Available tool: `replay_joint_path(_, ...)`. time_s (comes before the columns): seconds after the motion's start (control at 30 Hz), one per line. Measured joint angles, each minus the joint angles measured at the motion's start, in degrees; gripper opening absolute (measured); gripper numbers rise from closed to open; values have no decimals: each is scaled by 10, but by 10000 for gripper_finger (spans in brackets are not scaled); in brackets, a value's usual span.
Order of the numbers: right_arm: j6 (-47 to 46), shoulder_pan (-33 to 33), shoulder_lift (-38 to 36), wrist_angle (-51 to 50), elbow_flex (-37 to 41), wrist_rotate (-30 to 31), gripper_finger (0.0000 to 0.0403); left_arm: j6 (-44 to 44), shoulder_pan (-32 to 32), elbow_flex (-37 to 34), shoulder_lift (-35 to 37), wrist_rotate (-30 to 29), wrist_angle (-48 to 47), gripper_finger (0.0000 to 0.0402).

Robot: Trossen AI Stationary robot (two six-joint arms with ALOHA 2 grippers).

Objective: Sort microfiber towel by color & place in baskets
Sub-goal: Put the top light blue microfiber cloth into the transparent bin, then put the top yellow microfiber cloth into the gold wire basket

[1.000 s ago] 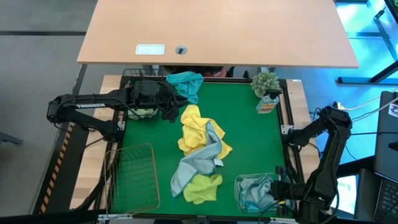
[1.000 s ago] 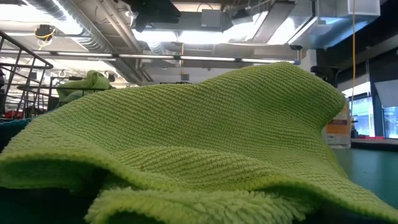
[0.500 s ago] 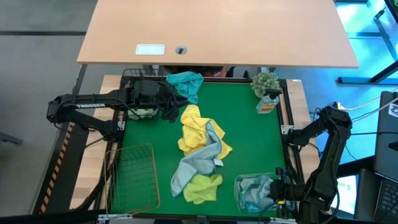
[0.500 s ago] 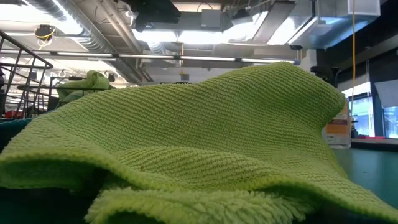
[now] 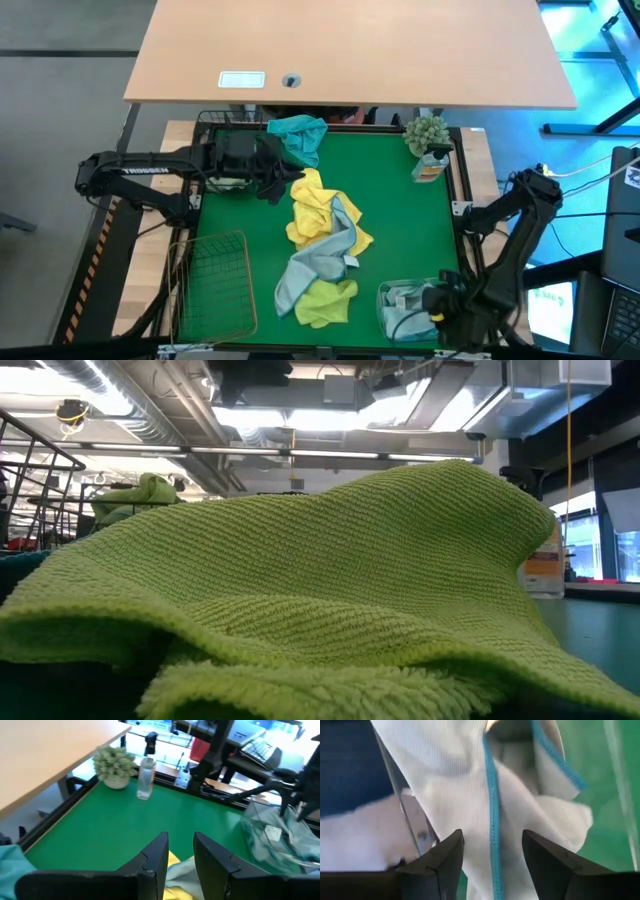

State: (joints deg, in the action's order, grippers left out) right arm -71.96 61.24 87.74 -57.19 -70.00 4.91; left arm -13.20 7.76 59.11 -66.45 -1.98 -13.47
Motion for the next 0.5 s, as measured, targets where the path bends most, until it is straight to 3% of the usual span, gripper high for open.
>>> replay_joint_path(0.17, 49, -35, -1, 0, 0, -86, 202, 26, -21, 0, 0, 0, 0, 86)
replay_joint_path(0.5, 84, -77, -72, -1, 0, -78, 202, 48, -34, 0, -10, -5, 1, 97)
